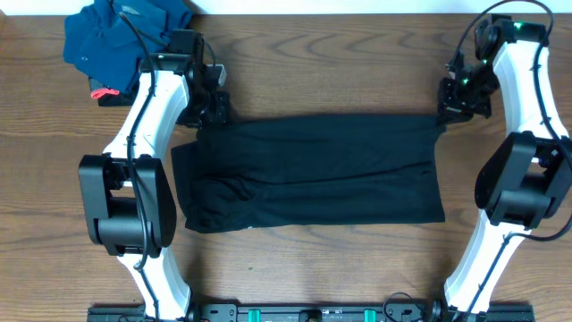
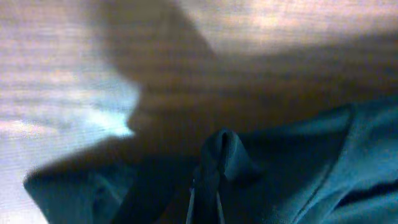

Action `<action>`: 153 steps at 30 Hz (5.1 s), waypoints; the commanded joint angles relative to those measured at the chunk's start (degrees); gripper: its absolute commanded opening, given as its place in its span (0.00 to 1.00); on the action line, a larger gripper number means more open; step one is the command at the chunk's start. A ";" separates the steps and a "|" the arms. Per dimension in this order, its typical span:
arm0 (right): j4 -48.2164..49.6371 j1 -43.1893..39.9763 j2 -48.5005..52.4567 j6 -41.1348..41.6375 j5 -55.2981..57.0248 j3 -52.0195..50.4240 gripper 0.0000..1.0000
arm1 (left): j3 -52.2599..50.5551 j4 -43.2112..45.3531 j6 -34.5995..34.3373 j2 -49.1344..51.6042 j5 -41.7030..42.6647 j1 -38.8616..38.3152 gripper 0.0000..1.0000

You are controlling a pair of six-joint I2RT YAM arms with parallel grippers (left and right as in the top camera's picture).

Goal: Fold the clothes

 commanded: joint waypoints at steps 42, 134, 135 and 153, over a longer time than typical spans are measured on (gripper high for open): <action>-11.15 8.00 -4.94 7.87 14.21 -1.90 0.13 | 0.90 -22.47 -0.20 -0.66 -6.86 0.46 0.40; -6.43 15.15 -10.32 4.22 10.01 -1.90 0.61 | -3.50 -29.00 4.44 -10.36 5.86 0.33 0.50; -6.47 15.15 -10.32 4.22 9.77 -1.90 0.61 | -3.63 -29.29 4.44 -10.36 5.81 0.31 0.50; 19.47 31.12 -6.60 -0.94 -21.70 -1.90 0.69 | -3.61 -13.77 -14.12 -12.17 -8.35 0.79 0.55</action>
